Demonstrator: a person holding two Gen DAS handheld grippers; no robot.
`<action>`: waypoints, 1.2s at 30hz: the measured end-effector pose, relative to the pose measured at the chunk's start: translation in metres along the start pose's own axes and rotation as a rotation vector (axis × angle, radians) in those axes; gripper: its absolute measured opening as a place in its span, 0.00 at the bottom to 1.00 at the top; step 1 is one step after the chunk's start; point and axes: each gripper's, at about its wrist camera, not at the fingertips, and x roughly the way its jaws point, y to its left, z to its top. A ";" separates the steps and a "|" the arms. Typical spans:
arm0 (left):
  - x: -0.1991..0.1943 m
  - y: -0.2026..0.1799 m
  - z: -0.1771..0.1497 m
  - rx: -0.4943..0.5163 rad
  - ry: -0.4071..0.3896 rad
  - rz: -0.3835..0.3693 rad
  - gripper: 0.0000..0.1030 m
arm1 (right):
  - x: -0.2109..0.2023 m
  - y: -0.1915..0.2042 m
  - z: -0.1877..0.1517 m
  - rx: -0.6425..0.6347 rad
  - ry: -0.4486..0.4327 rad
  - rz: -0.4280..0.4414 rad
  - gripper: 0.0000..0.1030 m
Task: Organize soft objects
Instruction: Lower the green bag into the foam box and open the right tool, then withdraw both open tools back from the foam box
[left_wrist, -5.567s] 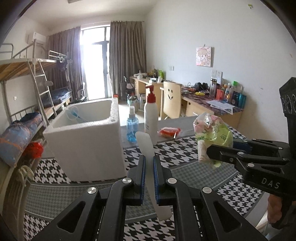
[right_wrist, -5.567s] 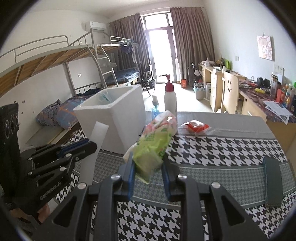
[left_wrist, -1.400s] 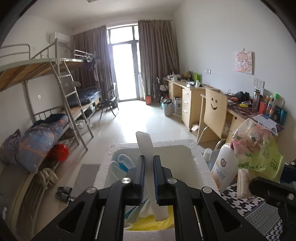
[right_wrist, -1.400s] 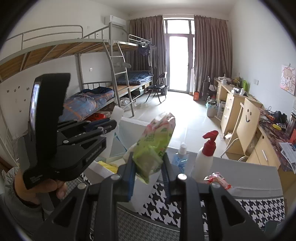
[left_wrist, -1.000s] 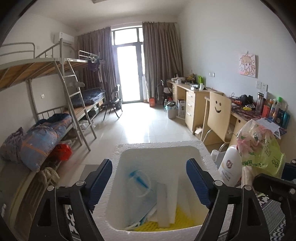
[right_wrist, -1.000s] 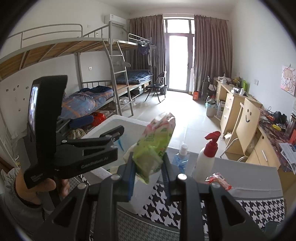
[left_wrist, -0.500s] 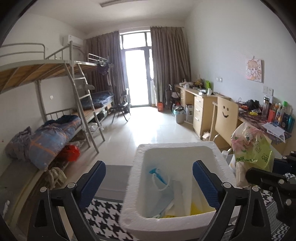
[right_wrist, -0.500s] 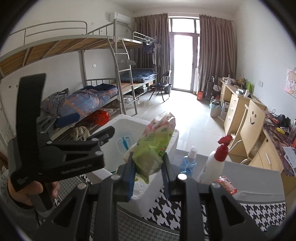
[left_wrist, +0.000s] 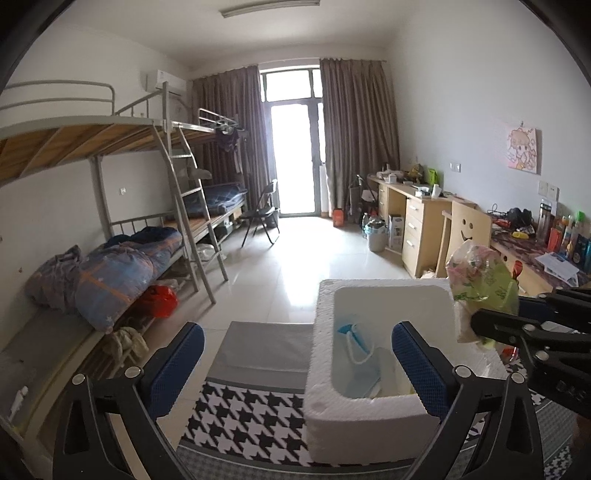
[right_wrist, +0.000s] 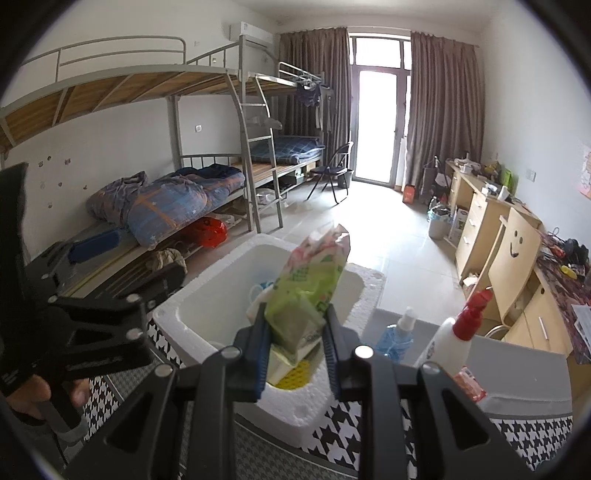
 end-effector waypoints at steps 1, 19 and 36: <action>-0.001 0.003 -0.001 -0.007 0.000 -0.001 0.99 | 0.003 0.000 0.001 0.002 0.004 0.004 0.29; -0.024 0.021 -0.011 -0.033 -0.025 0.014 0.99 | 0.040 0.002 0.008 0.027 0.072 0.003 0.67; -0.060 0.011 -0.022 -0.034 -0.058 -0.043 0.99 | -0.022 0.010 -0.011 0.057 -0.013 -0.009 0.77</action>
